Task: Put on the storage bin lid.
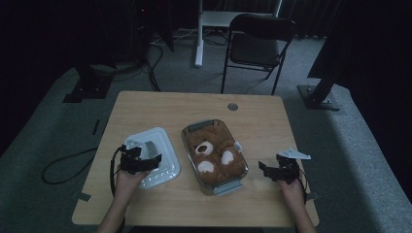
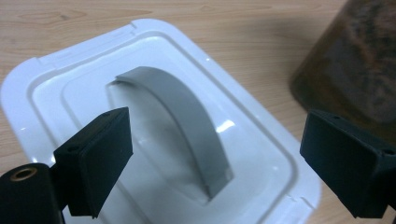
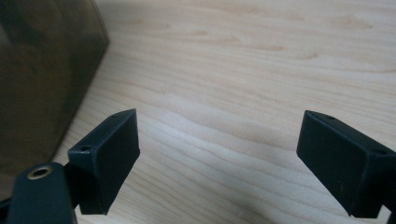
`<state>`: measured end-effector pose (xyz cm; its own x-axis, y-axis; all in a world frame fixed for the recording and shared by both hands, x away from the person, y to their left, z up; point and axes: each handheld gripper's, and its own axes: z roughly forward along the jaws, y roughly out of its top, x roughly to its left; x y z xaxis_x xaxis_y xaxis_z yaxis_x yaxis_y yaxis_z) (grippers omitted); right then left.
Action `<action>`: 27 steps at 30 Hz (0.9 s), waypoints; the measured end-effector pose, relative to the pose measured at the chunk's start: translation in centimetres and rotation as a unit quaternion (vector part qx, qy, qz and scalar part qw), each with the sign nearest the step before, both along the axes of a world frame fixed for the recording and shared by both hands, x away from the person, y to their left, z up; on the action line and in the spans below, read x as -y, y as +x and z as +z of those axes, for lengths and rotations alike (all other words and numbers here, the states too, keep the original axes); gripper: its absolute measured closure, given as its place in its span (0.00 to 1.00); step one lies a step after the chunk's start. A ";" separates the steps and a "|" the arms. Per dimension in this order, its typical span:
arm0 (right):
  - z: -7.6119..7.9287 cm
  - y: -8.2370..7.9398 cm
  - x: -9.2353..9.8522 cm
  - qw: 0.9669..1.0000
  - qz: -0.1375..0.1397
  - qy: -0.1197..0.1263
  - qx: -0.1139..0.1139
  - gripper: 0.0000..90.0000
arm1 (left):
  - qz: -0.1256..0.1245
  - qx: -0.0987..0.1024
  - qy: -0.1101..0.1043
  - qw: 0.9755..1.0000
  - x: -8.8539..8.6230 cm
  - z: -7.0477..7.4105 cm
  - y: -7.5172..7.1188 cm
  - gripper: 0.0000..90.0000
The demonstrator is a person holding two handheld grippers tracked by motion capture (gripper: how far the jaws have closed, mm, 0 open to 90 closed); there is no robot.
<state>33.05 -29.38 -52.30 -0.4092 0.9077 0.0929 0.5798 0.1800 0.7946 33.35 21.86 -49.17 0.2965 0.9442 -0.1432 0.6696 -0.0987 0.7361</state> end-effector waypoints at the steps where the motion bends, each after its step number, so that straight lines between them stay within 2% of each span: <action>1: -0.2 0.1 -0.1 1.000 0.001 -0.001 -0.004 0.14 | 0.004 -0.002 0.001 1.000 -0.1 -0.2 0.1 0.11; 6: -0.8 0.4 -0.6 1.000 0.005 0.001 -0.007 0.14 | 0.019 -0.008 -0.002 1.000 -0.5 -0.8 0.3 0.11; 13: -0.6 0.6 -1.3 1.000 0.009 0.003 -0.006 0.14 | 0.025 -0.012 -0.003 1.000 -0.4 -1.3 0.9 0.11; 15: -0.6 0.6 -1.4 1.000 0.011 0.001 -0.008 0.14 | 0.025 -0.018 -0.008 0.999 -0.3 -1.5 1.3 0.11; 21: -0.8 0.5 -1.6 1.000 0.012 -0.002 -0.010 0.14 | 0.040 -0.035 -0.004 0.999 0.3 -2.8 3.0 0.12; 26: -0.8 0.5 -1.5 1.000 0.012 -0.001 -0.012 0.14 | 0.043 -0.032 0.002 0.999 0.9 -3.4 3.6 0.12; 27: -0.9 0.5 -1.3 1.000 0.009 0.002 -0.015 0.14 | 0.044 -0.029 0.005 0.999 1.0 -3.4 3.6 0.17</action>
<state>33.53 -28.09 -53.20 -0.4225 0.8999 0.1083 0.5993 0.1878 0.7782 36.96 20.88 -52.62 0.2043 0.9677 -0.1480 0.7169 -0.0450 0.6957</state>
